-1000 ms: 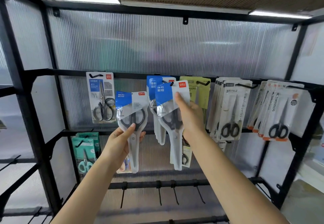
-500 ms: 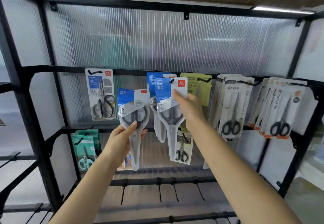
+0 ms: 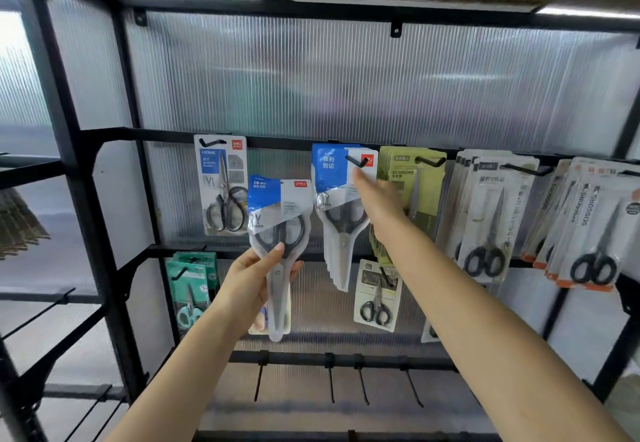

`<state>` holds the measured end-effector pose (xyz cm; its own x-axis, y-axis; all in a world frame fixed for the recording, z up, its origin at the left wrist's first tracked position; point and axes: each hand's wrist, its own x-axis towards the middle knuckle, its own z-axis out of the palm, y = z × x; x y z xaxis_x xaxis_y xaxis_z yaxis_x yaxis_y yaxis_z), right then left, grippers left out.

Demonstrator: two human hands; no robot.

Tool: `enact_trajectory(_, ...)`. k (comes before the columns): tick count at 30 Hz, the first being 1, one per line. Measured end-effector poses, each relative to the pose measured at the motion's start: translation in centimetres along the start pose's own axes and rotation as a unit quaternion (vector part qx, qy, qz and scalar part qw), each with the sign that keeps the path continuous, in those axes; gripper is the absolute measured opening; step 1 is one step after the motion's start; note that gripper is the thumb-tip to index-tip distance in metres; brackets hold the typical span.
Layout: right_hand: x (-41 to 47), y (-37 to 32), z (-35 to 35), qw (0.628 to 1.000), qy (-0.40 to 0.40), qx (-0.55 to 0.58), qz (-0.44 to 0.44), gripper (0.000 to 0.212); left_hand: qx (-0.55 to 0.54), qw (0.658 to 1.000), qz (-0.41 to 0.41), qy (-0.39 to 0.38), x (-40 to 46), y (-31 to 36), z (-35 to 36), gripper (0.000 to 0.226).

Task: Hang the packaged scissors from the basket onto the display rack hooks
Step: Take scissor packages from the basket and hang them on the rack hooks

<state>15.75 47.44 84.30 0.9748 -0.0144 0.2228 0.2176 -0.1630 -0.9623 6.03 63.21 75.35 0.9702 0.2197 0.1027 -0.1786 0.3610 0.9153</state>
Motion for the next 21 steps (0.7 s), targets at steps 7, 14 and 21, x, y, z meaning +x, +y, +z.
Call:
enact_trajectory(7,-1.0,0.7,-1.5,0.991,0.010,-0.103,-0.088,0.031,0.022,1.000,0.015,-0.017,-0.1,0.1,0.6,0.026)
enact_trajectory(14,-4.4,0.1,-5.1,0.952,0.051,-0.206,-0.220,0.024,0.015,0.998,0.034,-0.046,-0.1,0.3,2.1,0.017)
enact_trajectory(21,-4.9,-3.1,-6.5,0.982,-0.166,0.016,-0.091,0.030,0.019,0.992,0.034,-0.116,-0.4,0.1,4.8,0.031)
